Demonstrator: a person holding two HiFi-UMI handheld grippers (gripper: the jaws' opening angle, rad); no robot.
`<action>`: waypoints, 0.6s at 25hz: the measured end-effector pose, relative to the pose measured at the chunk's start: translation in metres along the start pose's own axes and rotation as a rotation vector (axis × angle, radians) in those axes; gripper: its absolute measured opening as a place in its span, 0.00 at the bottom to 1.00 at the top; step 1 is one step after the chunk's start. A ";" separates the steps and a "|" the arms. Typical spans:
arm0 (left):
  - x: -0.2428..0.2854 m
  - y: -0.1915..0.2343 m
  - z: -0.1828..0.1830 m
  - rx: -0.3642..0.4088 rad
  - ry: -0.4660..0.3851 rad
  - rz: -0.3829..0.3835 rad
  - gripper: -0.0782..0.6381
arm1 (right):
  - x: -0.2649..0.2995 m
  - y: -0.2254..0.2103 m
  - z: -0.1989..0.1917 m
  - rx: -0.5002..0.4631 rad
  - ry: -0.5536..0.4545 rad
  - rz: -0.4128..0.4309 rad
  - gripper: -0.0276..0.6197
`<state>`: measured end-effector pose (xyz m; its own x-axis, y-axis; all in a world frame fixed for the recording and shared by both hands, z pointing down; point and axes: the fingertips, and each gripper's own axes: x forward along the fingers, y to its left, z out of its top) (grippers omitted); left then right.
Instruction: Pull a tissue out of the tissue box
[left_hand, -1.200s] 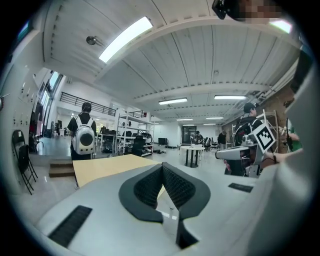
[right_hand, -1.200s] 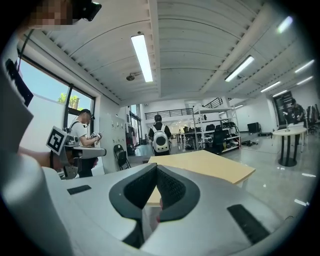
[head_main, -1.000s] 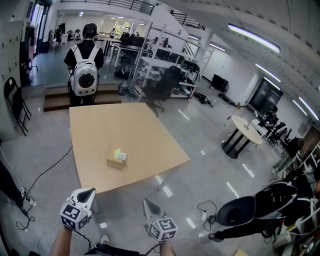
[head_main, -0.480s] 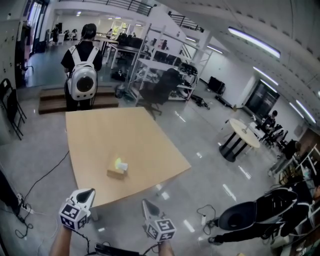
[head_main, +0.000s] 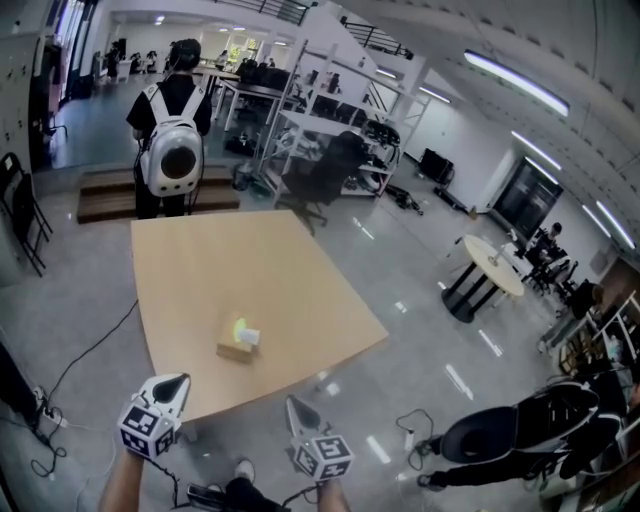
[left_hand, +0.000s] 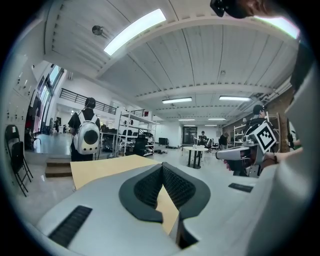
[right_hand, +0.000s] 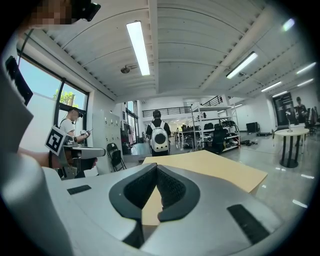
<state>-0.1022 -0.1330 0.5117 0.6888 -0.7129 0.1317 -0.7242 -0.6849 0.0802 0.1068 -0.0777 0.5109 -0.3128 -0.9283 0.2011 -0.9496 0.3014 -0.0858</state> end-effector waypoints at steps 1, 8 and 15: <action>0.003 0.002 0.001 0.002 0.000 0.001 0.12 | 0.004 -0.001 -0.002 0.001 0.003 0.002 0.06; 0.031 0.024 -0.004 -0.002 0.009 0.022 0.12 | 0.043 -0.016 -0.007 0.006 0.011 0.019 0.06; 0.078 0.047 -0.005 -0.021 0.037 0.056 0.12 | 0.085 -0.053 -0.001 0.015 0.028 0.032 0.06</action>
<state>-0.0833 -0.2200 0.5306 0.6460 -0.7435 0.1729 -0.7621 -0.6408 0.0925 0.1302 -0.1727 0.5334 -0.3433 -0.9118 0.2255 -0.9389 0.3269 -0.1075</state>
